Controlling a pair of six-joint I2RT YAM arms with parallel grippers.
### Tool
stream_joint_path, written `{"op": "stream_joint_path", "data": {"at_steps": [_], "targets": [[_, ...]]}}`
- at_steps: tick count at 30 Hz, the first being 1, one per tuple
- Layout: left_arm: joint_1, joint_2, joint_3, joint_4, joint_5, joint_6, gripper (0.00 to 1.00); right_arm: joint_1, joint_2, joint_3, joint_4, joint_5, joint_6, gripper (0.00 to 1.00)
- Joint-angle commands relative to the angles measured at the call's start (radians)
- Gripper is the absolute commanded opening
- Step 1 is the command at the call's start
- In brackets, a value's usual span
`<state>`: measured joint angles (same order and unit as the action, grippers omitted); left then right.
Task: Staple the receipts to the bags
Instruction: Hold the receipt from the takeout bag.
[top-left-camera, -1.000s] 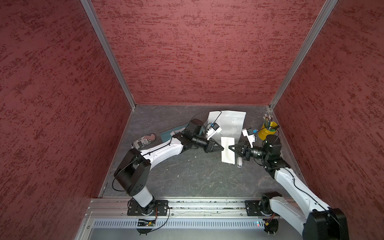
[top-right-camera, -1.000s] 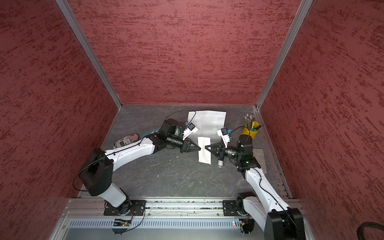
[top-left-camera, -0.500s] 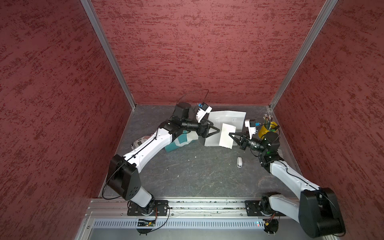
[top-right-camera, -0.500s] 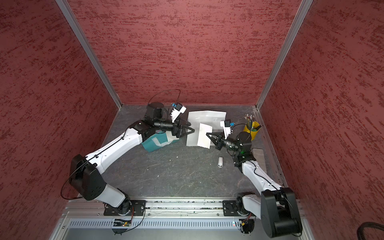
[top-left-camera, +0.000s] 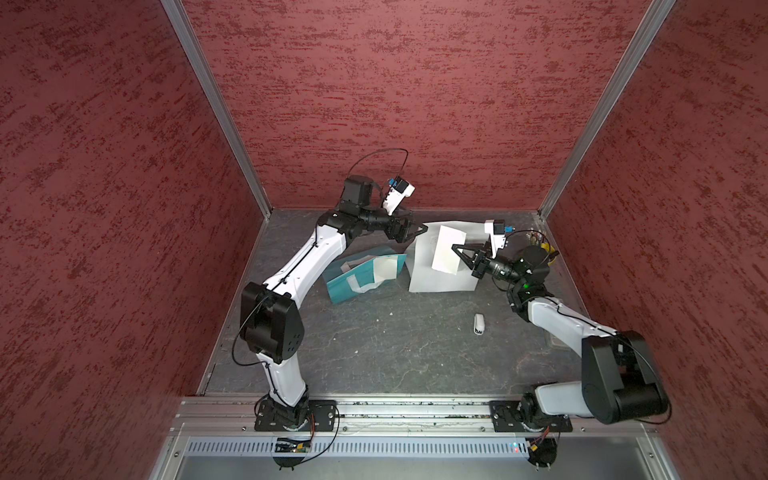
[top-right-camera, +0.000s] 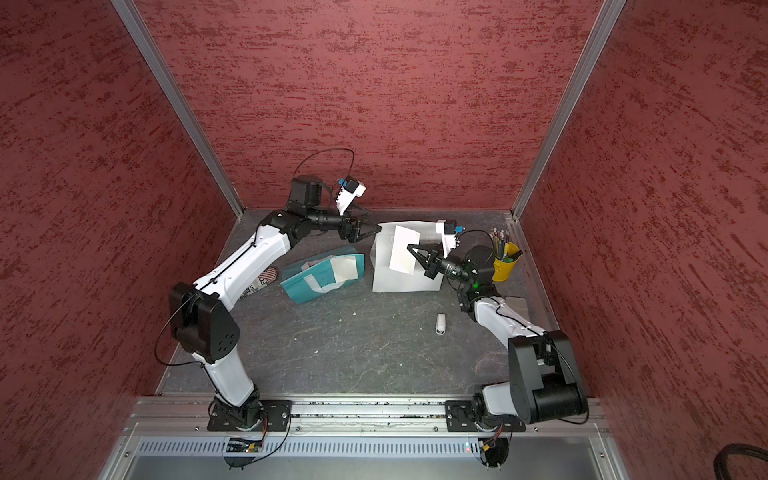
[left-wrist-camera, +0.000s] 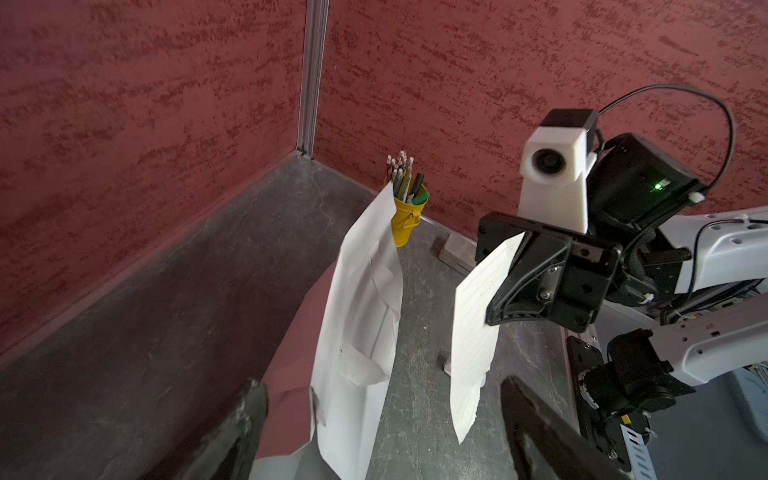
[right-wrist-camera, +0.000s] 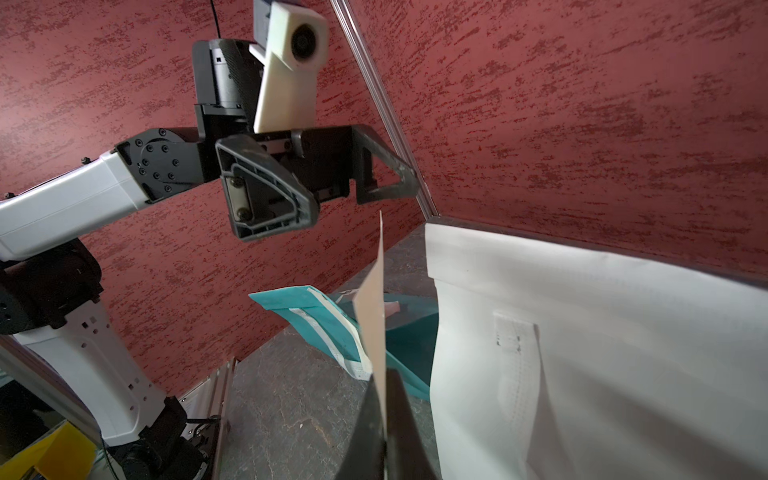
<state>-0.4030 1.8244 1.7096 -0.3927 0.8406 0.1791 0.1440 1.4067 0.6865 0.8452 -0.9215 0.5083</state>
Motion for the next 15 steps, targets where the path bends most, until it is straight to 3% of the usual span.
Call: {"op": "stream_joint_path", "data": {"at_steps": [1, 9, 15], "targets": [[-0.004, 0.04, 0.032, -0.022, 0.031, 0.039, 0.88, 0.01, 0.04, 0.037, 0.026, 0.006, 0.012, 0.0], [-0.007, 0.108, 0.045, -0.003, 0.105, 0.015, 0.79, 0.021, 0.149, 0.104, 0.024, -0.018, 0.021, 0.0], [-0.015, 0.122, 0.051, 0.008, 0.107, 0.007, 0.65, 0.028, 0.215, 0.155, -0.02, -0.033, 0.031, 0.0]]}}
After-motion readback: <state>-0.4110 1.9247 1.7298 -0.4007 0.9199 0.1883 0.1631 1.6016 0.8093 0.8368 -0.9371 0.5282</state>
